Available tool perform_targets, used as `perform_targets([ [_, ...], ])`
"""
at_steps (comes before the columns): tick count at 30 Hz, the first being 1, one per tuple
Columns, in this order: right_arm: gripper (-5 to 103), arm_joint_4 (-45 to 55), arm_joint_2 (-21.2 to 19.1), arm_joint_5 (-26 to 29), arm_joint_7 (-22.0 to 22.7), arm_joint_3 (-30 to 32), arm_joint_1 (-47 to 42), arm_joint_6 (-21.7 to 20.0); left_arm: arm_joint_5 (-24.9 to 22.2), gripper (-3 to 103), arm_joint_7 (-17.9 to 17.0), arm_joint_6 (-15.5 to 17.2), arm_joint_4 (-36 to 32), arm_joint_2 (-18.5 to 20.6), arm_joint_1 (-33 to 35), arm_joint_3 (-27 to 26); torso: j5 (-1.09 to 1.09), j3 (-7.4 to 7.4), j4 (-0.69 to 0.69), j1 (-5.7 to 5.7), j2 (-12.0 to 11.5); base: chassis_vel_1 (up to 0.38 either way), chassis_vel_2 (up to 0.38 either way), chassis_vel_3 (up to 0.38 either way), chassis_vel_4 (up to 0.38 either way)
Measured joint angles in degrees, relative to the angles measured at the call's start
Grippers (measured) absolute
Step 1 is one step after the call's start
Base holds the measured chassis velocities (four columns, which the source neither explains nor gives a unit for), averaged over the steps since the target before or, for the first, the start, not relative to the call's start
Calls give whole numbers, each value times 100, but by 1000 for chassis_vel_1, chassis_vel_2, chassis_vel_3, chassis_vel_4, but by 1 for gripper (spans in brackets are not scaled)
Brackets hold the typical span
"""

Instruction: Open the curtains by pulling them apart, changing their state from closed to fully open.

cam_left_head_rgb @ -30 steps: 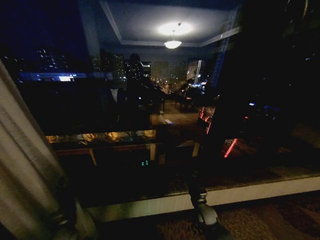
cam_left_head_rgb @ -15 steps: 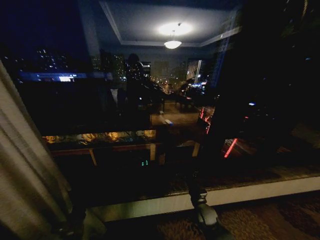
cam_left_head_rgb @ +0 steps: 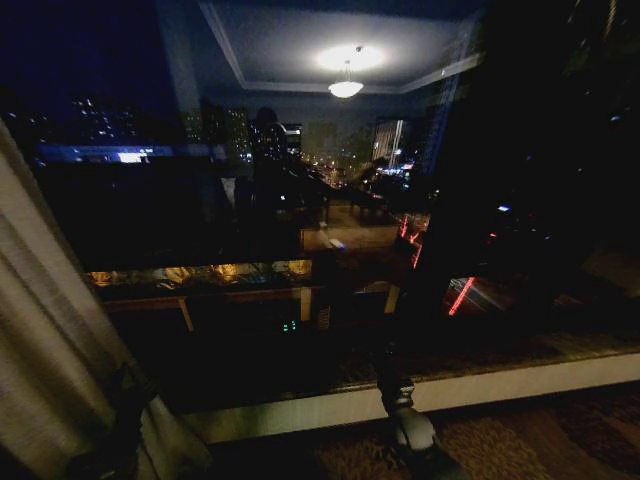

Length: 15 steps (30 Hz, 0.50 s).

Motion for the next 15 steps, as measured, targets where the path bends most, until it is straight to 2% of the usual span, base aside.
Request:
perform_targets([
  [15, 100, 0, 0, 0, 0, 0, 0, 0, 17, 100, -18, -2, -5, -1, -3, 10, 0, 0, 0, 0, 0, 0, 0, 0, 0],
])
